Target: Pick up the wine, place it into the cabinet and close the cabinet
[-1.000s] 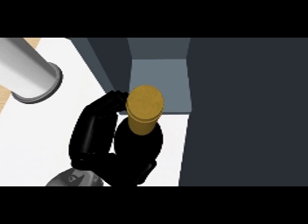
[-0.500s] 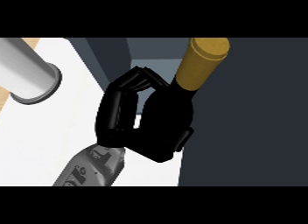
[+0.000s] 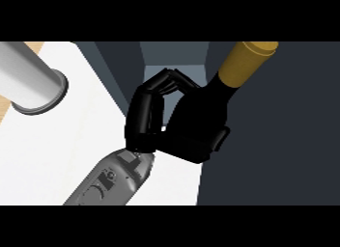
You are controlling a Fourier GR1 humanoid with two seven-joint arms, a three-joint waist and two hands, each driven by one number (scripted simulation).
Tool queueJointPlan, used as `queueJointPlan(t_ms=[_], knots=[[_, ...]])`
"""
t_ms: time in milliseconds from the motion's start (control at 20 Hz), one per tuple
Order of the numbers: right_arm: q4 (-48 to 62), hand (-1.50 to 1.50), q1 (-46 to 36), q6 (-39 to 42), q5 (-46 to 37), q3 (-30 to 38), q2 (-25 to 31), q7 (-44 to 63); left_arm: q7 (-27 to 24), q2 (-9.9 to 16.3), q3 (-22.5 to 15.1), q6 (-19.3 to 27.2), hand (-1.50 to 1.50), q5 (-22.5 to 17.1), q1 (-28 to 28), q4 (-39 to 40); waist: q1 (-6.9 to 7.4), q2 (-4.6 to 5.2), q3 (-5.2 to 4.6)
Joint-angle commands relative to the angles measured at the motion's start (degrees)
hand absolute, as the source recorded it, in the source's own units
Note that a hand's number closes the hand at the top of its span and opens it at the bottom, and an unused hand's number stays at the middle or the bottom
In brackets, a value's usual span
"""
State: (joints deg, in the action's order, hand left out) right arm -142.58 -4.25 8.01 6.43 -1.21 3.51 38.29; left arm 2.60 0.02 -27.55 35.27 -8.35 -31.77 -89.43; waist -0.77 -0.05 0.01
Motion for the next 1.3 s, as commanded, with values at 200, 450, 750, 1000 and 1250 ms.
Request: queueJointPlan(t_ms=[200,450,750,1000,1250], knots=[[-9.5,-1.50,1.1,-1.5,4.1,-0.3,-0.5,5.0,-5.7,0.0,-1.6,4.8,1.50,-6.9,-3.0,6.6,-0.49,0.04,-0.04],[-7.4,-1.50,5.0,0.2,2.3,-1.5,-1.8,0.0,-10.4,0.0,-2.7,5.5,1.50,-9.7,1.2,5.8,0.03,-0.01,-0.01],[-6.0,-1.50,-0.9,-1.4,2.6,-0.5,-0.2,3.2,-16.4,0.0,-0.5,1.0,1.50,-11.2,-0.3,15.8,0.02,0.11,-0.03],[-3.2,-1.50,1.2,-0.4,2.1,0.1,-0.9,-0.9,-20.2,0.0,-2.3,2.9,1.50,-9.1,-0.3,20.7,0.09,0.09,-0.01],[-6.7,-1.50,2.7,0.9,6.6,1.8,0.8,2.6,-26.4,0.0,0.5,2.4,1.50,-10.3,-2.4,26.9,-0.43,0.14,-0.01]])
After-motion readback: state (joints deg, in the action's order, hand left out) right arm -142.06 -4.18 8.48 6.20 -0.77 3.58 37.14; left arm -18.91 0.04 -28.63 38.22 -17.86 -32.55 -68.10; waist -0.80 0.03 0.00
